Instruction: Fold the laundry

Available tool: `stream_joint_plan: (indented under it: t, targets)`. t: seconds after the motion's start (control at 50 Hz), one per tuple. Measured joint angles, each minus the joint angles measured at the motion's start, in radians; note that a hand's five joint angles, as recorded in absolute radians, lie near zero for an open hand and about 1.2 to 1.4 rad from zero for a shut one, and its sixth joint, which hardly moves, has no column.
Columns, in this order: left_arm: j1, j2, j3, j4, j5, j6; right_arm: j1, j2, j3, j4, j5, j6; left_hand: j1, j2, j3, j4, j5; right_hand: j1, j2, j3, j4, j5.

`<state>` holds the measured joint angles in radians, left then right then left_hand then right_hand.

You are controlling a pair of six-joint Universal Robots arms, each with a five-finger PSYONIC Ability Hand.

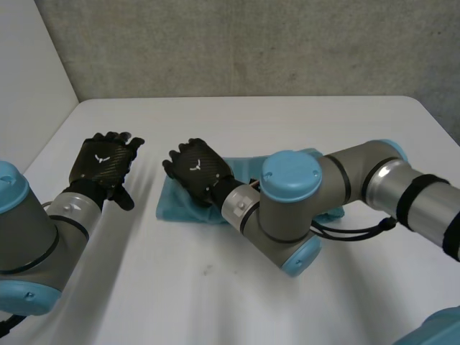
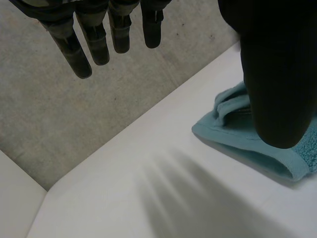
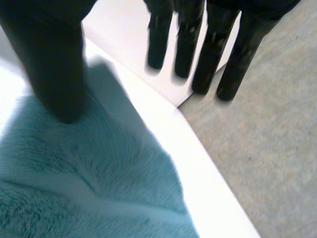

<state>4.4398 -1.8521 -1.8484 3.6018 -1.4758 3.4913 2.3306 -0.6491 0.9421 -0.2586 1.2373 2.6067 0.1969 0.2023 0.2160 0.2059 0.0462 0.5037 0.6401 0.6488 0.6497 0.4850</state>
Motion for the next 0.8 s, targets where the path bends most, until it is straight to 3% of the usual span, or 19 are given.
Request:
stream_joint_plan:
  t: [0.02,0.04,0.06,0.18,0.26,0.46,0.54,0.56,0.58,0.62,0.8]
  targets:
    - [0.000,0.000,0.000,0.000,0.000,0.000,0.002,0.007,-0.002,0.002,0.011,-0.003,0.000,0.000,0.000,0.000,0.000,0.000,0.000,0.000,0.000,0.000]
    - [0.000,0.000,0.000,0.000,0.000,0.000,0.001,0.010,-0.003,0.009,0.041,-0.007,0.000,0.000,0.000,0.000,0.000,-0.266,-0.350,-0.355,-0.348,-0.348]
    - [-0.001,0.000,0.000,0.000,0.000,0.000,0.000,0.007,-0.002,0.011,0.054,-0.008,0.000,0.000,0.000,0.000,0.000,-0.289,-0.390,-0.395,-0.394,-0.393]
    - [-0.005,-0.001,-0.001,0.000,0.000,0.000,-0.035,-0.099,0.047,0.046,0.198,0.026,0.000,0.000,0.000,0.000,0.000,-0.297,-0.420,-0.434,-0.416,-0.422]
    - [-0.009,-0.002,-0.002,0.000,0.000,0.000,-0.134,-0.220,0.162,0.091,0.271,0.121,0.000,0.000,0.000,0.000,0.000,-0.297,-0.420,-0.434,-0.416,-0.423]
    - [-0.025,-0.005,-0.004,0.000,0.000,0.000,-0.353,-0.312,0.432,0.171,0.252,0.263,0.000,0.000,0.000,0.000,0.000,-0.297,-0.420,-0.434,-0.416,-0.423]
    - [-0.030,-0.008,-0.004,-0.001,0.000,0.000,-0.412,-0.305,0.492,0.159,0.222,0.265,0.000,0.000,0.000,0.000,0.000,-0.188,-0.292,-0.297,-0.296,-0.309]
    - [-0.033,-0.009,-0.005,-0.001,0.000,0.000,-0.432,-0.291,0.509,0.135,0.212,0.261,0.000,0.000,0.000,0.000,0.000,0.129,0.034,0.022,0.020,-0.006]
    - [-0.033,-0.009,-0.005,-0.001,0.000,0.000,-0.432,-0.291,0.509,0.135,0.212,0.261,0.000,0.000,0.000,0.000,0.000,0.129,0.034,0.022,0.020,-0.006]
    - [-0.035,-0.009,-0.007,-0.001,-0.001,0.000,-0.457,-0.268,0.519,0.086,0.204,0.255,0.000,0.000,0.000,0.000,0.000,0.358,0.433,0.407,0.406,0.362]
    - [-0.039,-0.003,-0.012,0.000,-0.001,0.000,-0.439,-0.263,0.400,-0.041,0.209,0.181,0.000,0.000,0.000,0.000,0.000,0.417,0.516,0.531,0.541,0.459]
